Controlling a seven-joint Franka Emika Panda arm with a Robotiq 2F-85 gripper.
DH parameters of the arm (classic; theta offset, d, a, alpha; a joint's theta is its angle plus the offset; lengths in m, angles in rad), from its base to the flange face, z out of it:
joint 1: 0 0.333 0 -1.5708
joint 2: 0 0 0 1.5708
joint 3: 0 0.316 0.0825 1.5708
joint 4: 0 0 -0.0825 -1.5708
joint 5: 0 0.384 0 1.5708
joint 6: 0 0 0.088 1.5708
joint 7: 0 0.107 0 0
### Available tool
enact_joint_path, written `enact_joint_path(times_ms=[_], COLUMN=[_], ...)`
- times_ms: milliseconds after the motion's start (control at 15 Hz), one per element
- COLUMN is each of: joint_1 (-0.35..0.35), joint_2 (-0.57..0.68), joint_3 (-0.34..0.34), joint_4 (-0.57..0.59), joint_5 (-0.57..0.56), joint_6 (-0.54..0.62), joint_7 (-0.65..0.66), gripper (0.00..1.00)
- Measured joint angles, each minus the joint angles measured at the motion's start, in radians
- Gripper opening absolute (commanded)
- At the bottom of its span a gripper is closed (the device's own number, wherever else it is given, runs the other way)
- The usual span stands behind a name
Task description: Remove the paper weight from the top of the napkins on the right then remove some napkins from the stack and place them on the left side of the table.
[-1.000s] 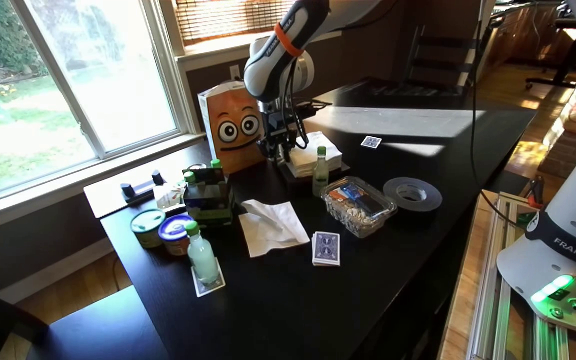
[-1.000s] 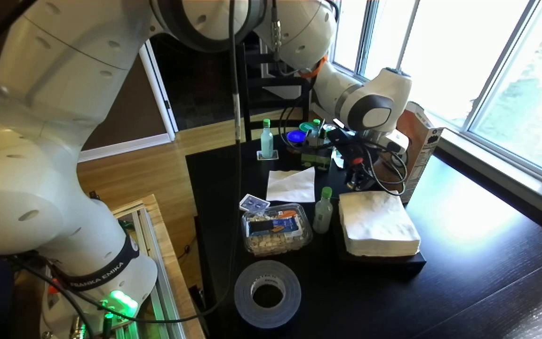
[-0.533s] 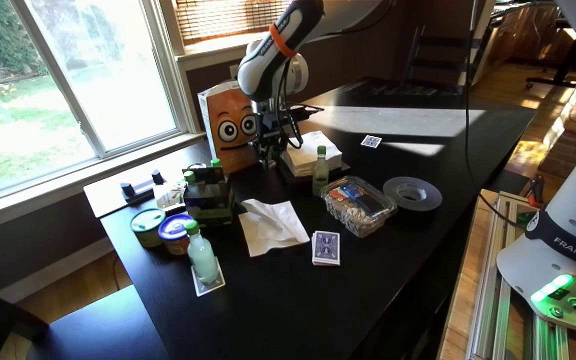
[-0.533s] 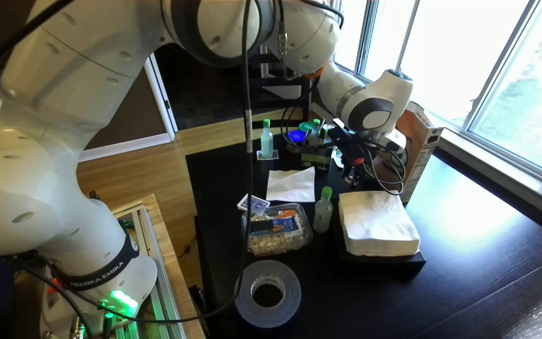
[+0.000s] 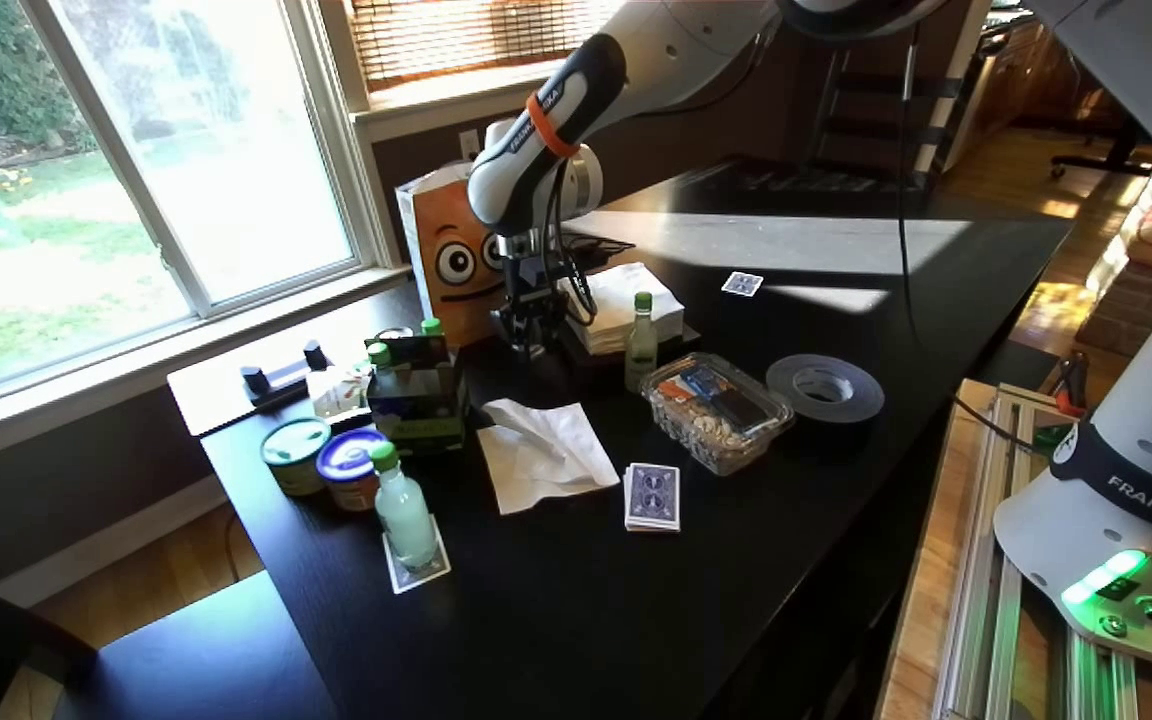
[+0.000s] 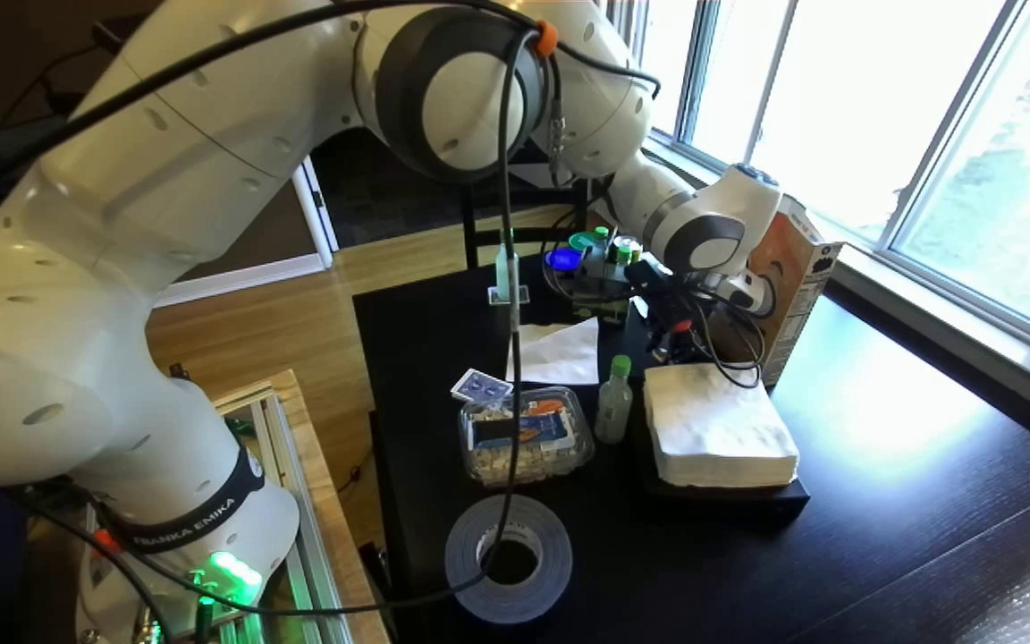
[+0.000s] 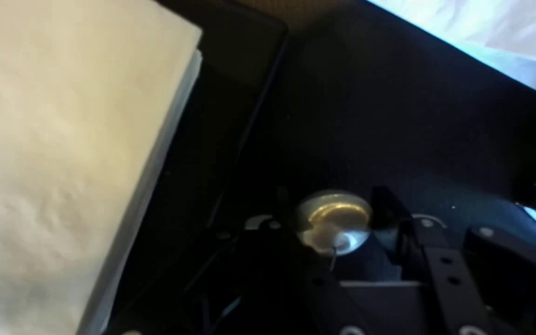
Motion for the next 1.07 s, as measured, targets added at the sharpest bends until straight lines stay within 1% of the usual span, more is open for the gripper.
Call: enact_joint_path(times_ms=[133,267,333,400,533,667,933,1067], joint_1=[0.003,0.004,0.003,0.003,0.003,0.002,-0.003,0.004], joint_2=[0.033,0.053,0.055,0.054,0.041,0.004,-0.135,-0.207], joint_3=[0.0,0.001,0.001,0.001,-0.001,-0.001,-0.009,-0.025], joint_4=[0.036,0.065,0.072,0.078,0.075,0.046,-0.092,-0.163], joint_5=[0.0,0.0,0.0,0.0,0.0,0.0,0.0,-0.002], joint_6=[-0.002,-0.016,-0.023,-0.032,-0.053,-0.067,-0.091,-0.087], joint_7=[0.0,0.0,0.0,0.0,0.001,0.001,0.003,0.026], gripper=[0.79,0.93,0.98,1.0,1.0,1.0,1.0,1.0])
